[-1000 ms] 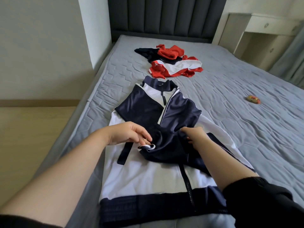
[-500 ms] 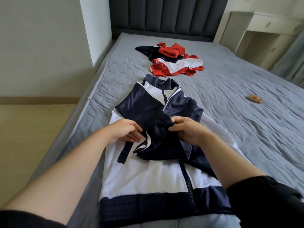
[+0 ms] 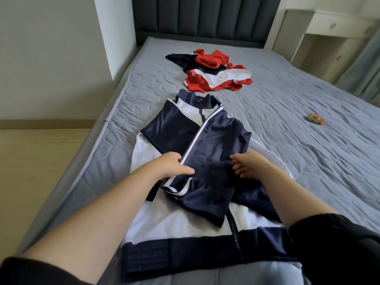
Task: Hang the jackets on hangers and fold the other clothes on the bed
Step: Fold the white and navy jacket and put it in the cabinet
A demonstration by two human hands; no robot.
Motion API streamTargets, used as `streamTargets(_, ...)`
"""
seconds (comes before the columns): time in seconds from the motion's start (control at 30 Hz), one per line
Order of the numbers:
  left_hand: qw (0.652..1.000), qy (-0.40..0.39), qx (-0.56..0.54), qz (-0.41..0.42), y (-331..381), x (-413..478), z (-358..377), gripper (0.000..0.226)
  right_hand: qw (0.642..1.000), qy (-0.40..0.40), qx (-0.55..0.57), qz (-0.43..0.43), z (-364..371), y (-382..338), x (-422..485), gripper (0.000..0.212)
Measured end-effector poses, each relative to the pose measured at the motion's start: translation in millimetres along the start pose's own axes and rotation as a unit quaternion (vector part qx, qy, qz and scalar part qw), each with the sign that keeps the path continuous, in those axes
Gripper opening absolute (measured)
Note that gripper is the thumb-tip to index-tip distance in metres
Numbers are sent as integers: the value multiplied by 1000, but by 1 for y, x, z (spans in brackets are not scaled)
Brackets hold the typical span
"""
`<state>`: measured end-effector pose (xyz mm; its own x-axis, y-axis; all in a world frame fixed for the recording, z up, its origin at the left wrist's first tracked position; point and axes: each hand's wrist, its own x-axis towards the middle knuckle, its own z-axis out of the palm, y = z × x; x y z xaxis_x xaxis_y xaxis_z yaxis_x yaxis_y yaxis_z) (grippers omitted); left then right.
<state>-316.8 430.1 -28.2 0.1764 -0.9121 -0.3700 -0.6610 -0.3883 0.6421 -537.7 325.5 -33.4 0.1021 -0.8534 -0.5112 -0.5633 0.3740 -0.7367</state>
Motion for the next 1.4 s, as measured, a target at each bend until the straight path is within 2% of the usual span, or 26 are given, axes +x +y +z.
streamTargets(0.13,998,2,37,54,4,-1,8,60,995,77,52,-34,-2,2,9,25)
streamTargets(0.23,997,4,0,74,-1,1,7,61,976,118,-126,-134,5,-4,5,18)
streamTargets(0.27,997,6,-18,70,-3,2,6,56,970,83,-168,-155,8,-8,-2,20)
streamTargets(0.33,996,12,-69,58,-10,4,4,43,973,-92,-171,-124,18,-14,-19,21)
streamTargets(0.4,992,18,-120,43,-15,7,1,32,943,-228,-216,-109,26,-19,-32,17)
streamTargets(0.47,988,35,-149,32,-20,10,-3,25,920,-287,-223,-144,33,-22,-37,12)
streamTargets(0.53,986,49,-160,28,-24,12,-6,19,901,-370,-158,-163,37,-26,-41,18)
streamTargets(0.63,982,57,-176,28,-29,12,-9,12,817,-542,-63,-185,36,-30,-44,32)
streamTargets(0.67,981,60,-182,27,-30,12,-10,14,795,-575,-34,-191,36,-30,-44,32)
streamTargets(0.7,979,62,-192,26,-31,12,-10,19,790,-582,-2,-190,36,-30,-42,34)
streamTargets(0.73,977,61,-202,26,-33,12,-9,21,801,-569,34,-182,35,-29,-40,38)
streamTargets(0.8,976,54,-211,26,-35,13,-8,20,841,-505,85,-172,30,-26,-34,47)
streamTargets(0.9,979,51,-198,19,-35,13,-8,12,846,-505,25,-168,27,-19,-30,44)
streamTargets(0.97,978,40,-207,10,-34,12,-10,20,828,-540,-40,-149,36,-20,-36,44)
streamTargets(1.03,973,6,-230,4,-33,10,-15,29,786,-599,-56,-139,50,-25,-45,49)
streamTargets(1.13,970,-72,-233,-8,-31,-2,-30,17,723,-669,-46,-167,69,-30,-58,65)
streamTargets(1.3,958,-159,-240,-19,-40,-17,-53,22,670,-725,-4,-161,85,-32,-73,57)
streamTargets(1.33,956,-165,-243,-19,-42,-20,-54,22,673,-722,-8,-159,86,-32,-74,53)
streamTargets(1.37,955,-168,-243,-19,-44,-21,-53,23,696,-700,-9,-157,87,-33,-74,46)
streamTargets(1.4,956,-165,-241,-20,-45,-21,-52,22,740,-655,-7,-151,89,-33,-72,38)
